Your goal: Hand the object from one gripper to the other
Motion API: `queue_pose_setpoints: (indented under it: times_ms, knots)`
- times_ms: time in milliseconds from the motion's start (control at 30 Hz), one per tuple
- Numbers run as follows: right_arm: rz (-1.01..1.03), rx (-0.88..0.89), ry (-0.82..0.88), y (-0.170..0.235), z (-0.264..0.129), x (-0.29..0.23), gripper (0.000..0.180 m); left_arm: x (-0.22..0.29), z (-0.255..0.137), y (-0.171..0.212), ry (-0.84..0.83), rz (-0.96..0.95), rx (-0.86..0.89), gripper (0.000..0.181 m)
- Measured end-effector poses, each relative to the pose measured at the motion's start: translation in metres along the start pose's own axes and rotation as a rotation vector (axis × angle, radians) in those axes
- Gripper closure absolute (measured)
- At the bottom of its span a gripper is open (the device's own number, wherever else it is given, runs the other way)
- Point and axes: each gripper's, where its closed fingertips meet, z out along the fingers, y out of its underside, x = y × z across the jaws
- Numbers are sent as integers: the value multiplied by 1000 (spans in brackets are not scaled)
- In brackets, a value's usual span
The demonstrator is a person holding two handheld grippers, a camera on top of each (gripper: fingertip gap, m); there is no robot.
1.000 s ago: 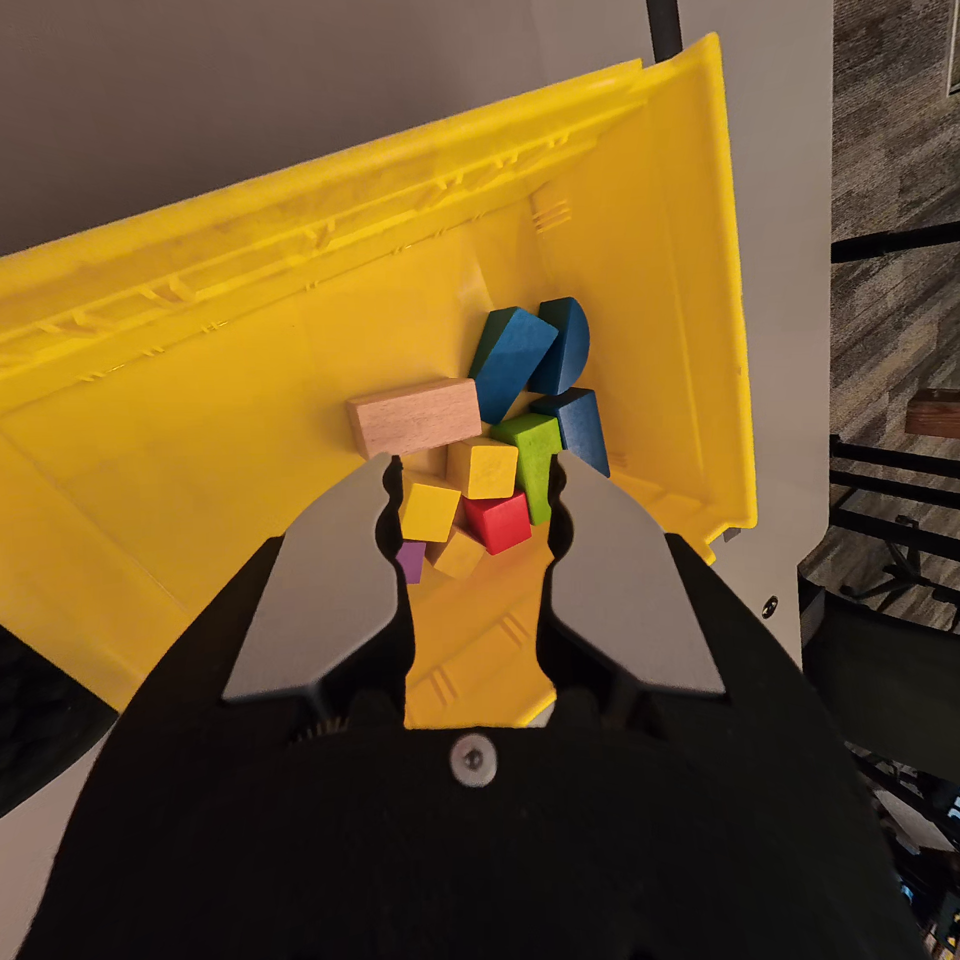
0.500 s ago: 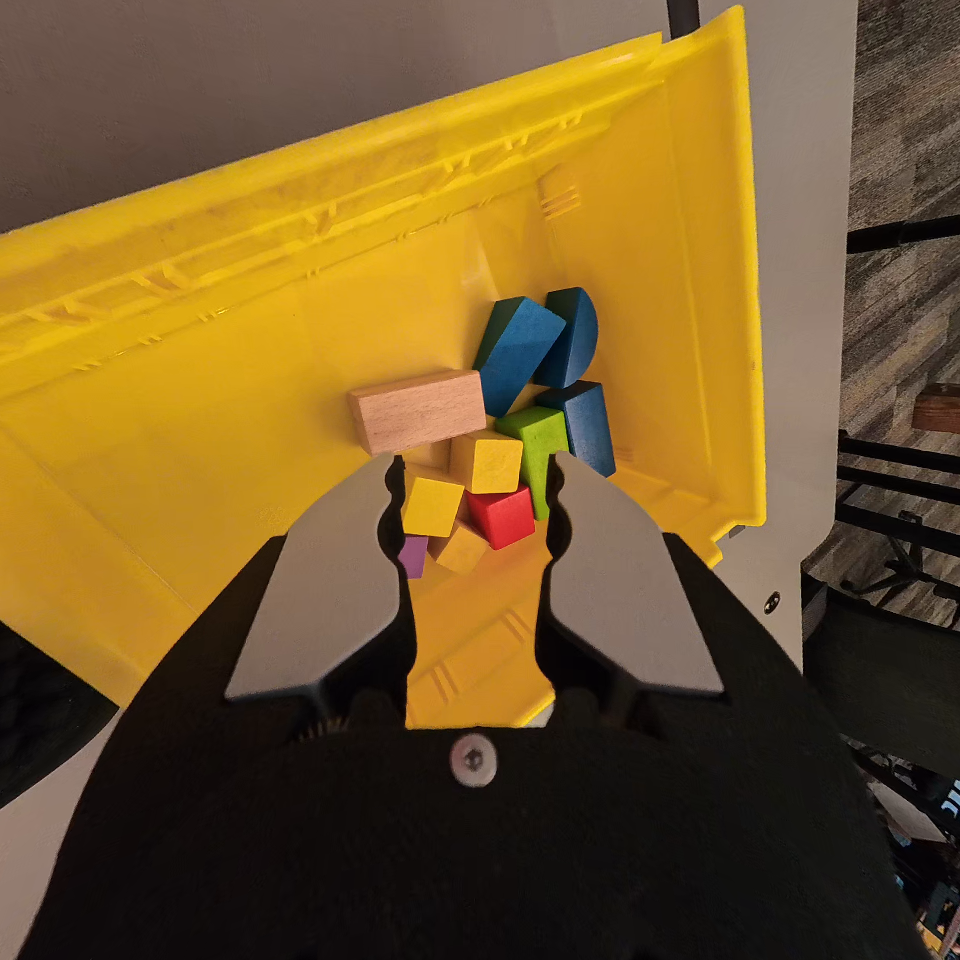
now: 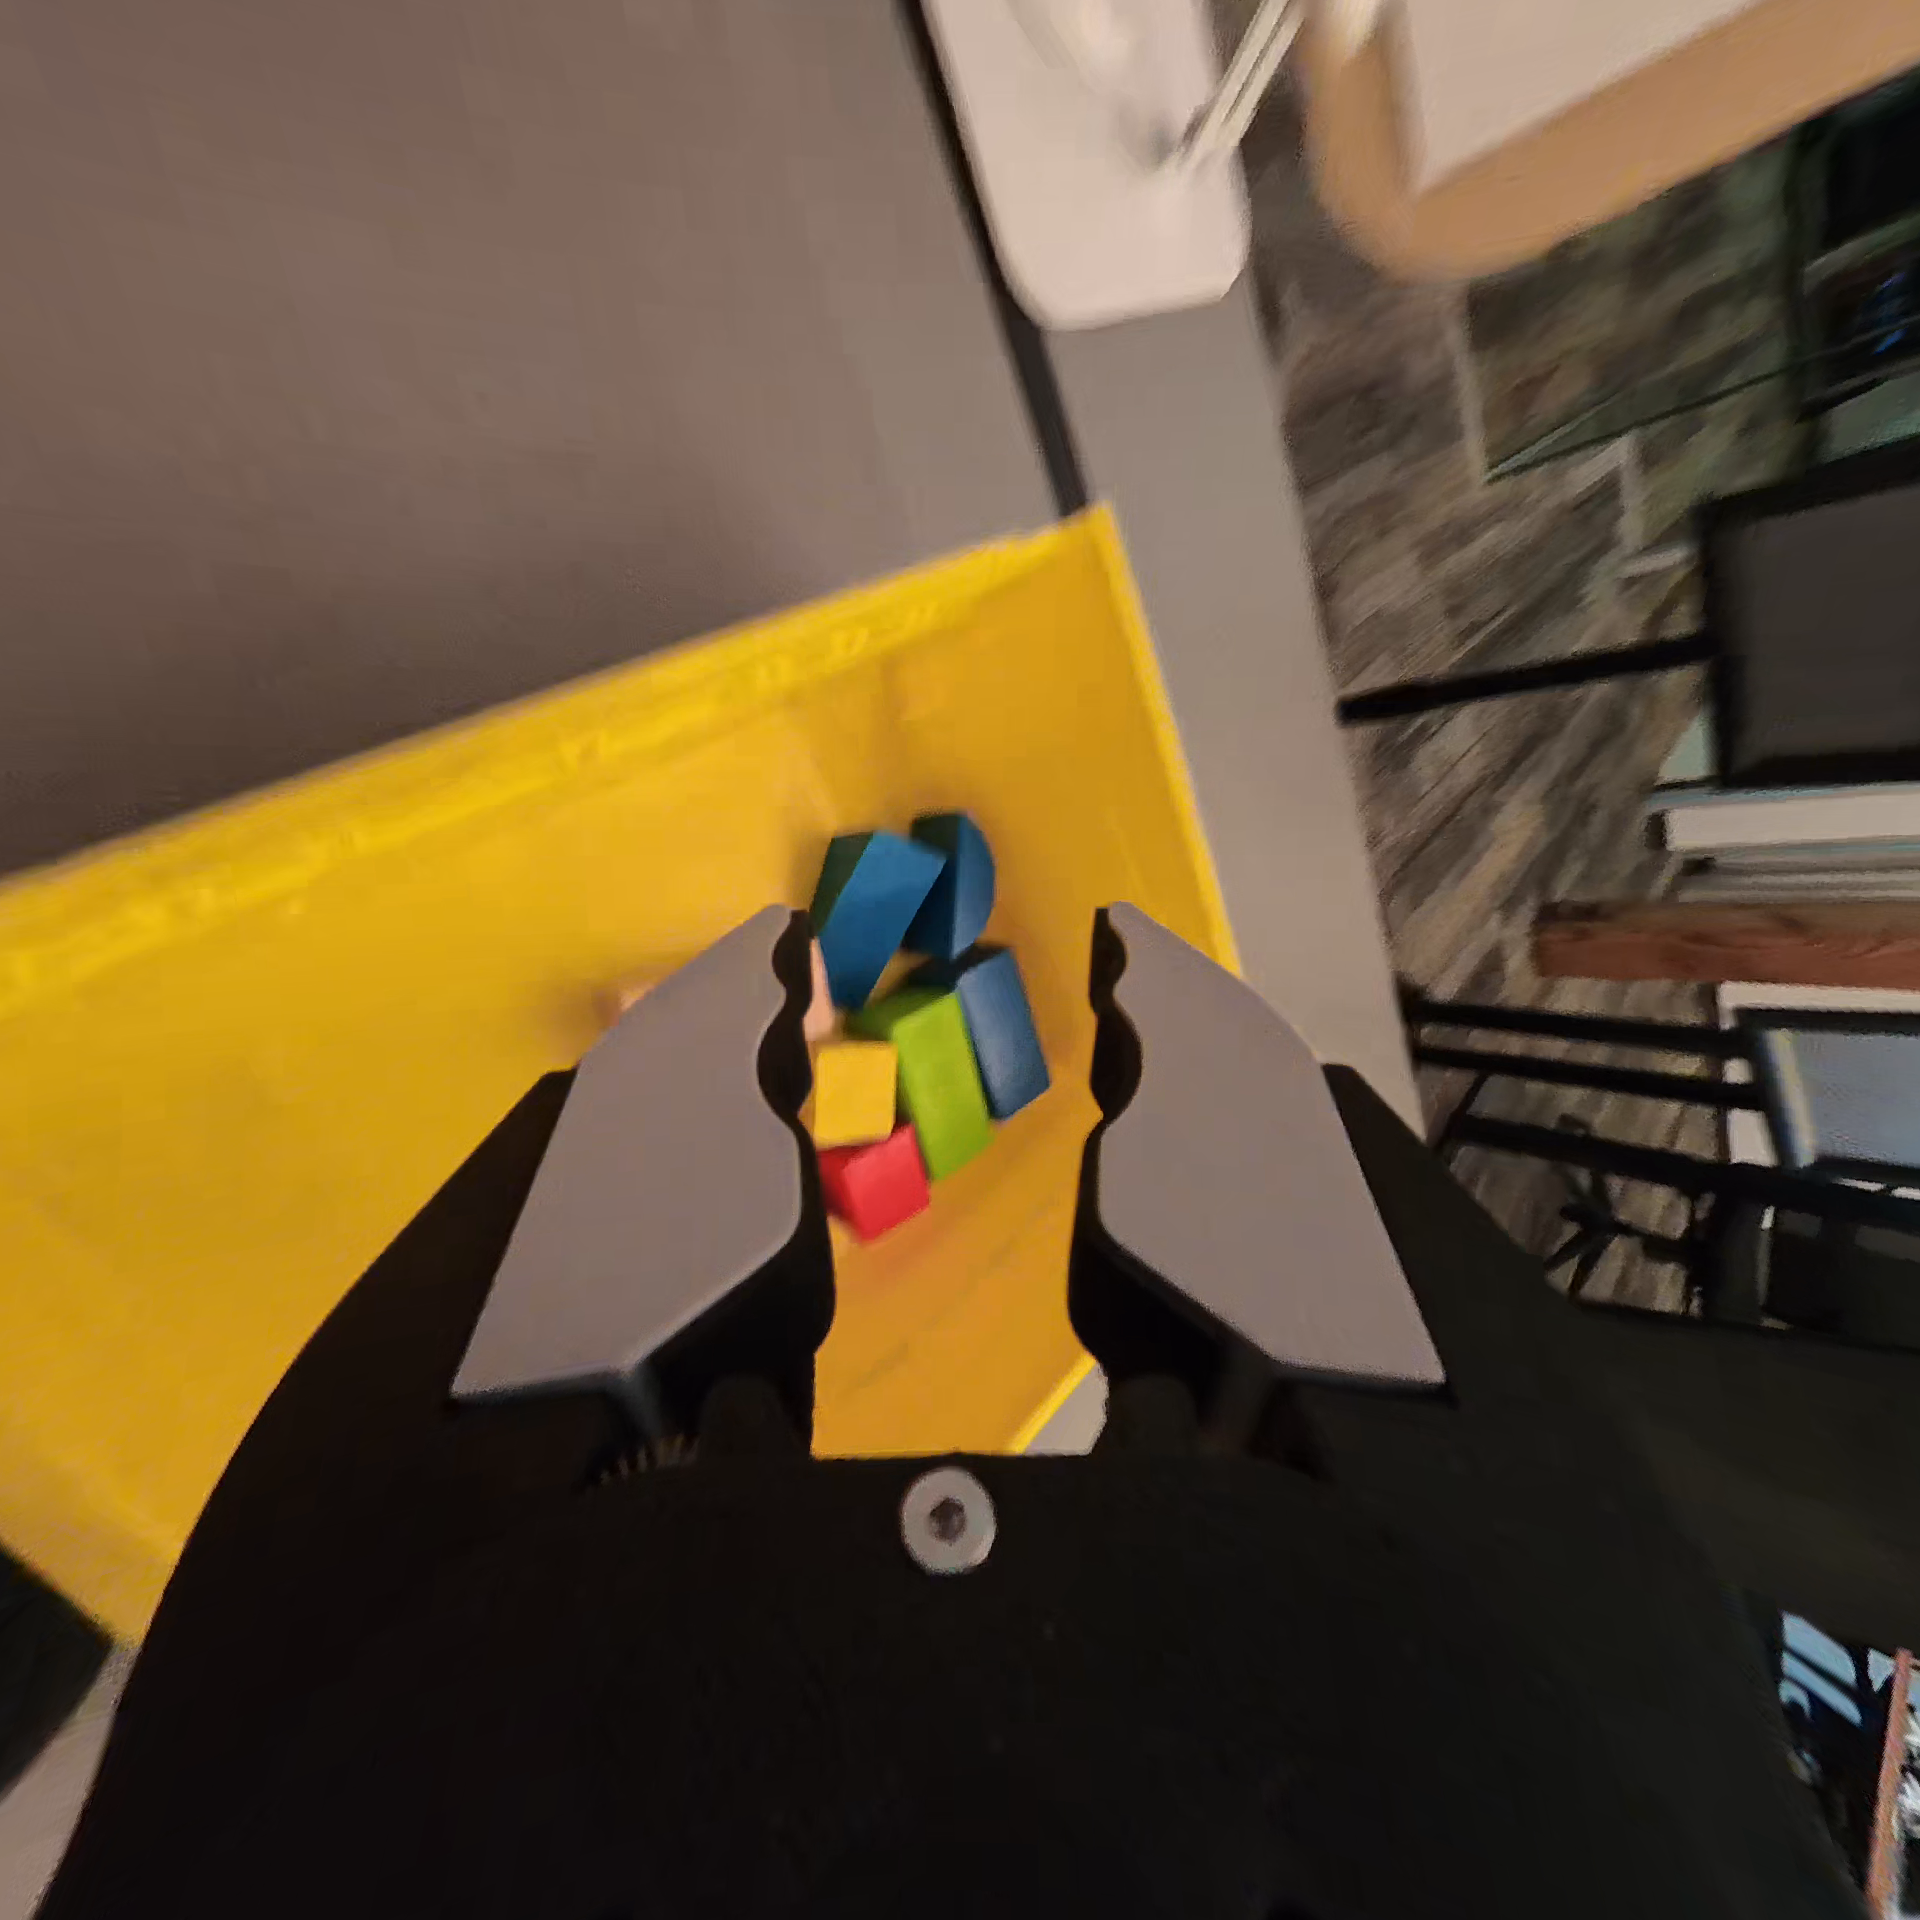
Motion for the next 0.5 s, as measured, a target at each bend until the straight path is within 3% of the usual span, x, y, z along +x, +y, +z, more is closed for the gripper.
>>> queue_pose_setpoints:
  times_ms: [133, 267, 400, 500]
  knots:
    - [81, 348, 104, -89, -26, 12, 123, 109, -19, -29, 448, 159, 183, 146]
    - [135, 855, -4, -188, -67, -25, 109, 178, -21, -29, 738, 222, 195, 146]
    - [-8, 1023, 23, -224, -83, -65, 92, 212, -26, -21, 984, 213, 146, 146]
    - [-16, 1140, 31, -240, -94, -83, 91, 218, -25, -26, 1006, 204, 180, 146]
